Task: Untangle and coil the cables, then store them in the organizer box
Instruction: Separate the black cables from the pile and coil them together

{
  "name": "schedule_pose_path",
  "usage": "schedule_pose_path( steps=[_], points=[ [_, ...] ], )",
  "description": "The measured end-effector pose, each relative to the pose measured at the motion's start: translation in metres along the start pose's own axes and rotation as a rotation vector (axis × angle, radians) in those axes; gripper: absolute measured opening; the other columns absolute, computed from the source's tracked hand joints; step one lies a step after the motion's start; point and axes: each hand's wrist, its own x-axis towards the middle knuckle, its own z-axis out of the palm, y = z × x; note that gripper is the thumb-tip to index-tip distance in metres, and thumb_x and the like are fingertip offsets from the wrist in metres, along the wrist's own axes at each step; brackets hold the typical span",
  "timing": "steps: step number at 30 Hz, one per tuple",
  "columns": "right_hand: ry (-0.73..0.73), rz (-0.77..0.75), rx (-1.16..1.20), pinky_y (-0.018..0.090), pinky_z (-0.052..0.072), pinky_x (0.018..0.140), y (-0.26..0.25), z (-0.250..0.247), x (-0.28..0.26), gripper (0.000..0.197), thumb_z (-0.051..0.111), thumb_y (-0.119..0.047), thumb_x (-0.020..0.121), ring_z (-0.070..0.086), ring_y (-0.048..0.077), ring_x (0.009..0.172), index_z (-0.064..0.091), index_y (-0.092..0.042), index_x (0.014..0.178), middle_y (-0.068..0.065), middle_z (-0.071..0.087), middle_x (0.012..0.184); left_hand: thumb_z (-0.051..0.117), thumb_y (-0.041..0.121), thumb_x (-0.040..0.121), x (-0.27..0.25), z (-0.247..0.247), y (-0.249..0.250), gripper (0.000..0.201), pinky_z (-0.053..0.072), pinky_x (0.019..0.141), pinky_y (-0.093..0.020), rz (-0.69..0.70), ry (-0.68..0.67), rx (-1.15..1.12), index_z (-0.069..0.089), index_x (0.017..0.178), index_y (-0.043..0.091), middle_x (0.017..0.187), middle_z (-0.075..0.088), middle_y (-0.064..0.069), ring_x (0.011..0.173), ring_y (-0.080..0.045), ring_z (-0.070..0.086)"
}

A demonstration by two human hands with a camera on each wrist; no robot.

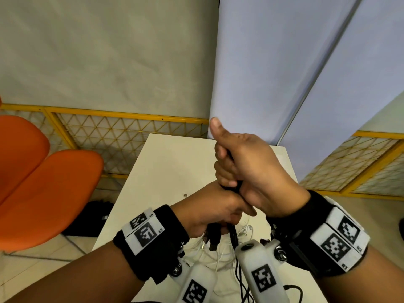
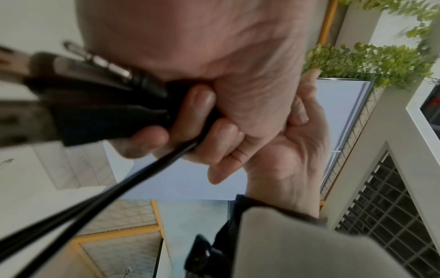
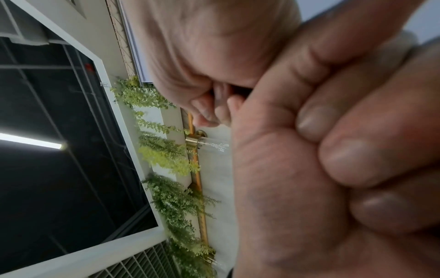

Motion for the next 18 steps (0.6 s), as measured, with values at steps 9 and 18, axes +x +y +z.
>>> schedule_pose_path(
  steps=[9, 18],
  points=[
    [0.029, -0.003, 0.116, 0.024, 0.013, 0.043, -0.004, 0.004, 0.011, 0.055, 0.053, -0.054, 0.095, 0.017, 0.013, 0.032, 0.052, -0.011, 0.061, 0.002, 0.022, 0.038, 0.058, 0.025, 0.075, -0.005, -0.009, 0.001, 0.019, 0.033, 0.058, -0.032, 0.082, 0.020, 0.087, 0.055, 0.056, 0.026, 0.054, 0.055, -0.003, 0.060, -0.020, 0.043],
    [0.043, -0.004, 0.161, 0.022, 0.011, 0.042, -0.011, 0.002, 0.011, 0.060, 0.049, -0.058, 0.095, 0.017, 0.011, 0.030, 0.048, -0.012, 0.055, 0.000, 0.021, 0.039, 0.056, 0.029, 0.099, -0.005, -0.005, -0.003, 0.035, 0.032, 0.056, -0.028, 0.083, -0.023, 0.112, 0.055, 0.068, 0.012, 0.057, 0.063, -0.003, 0.049, -0.011, 0.045]
  ],
)
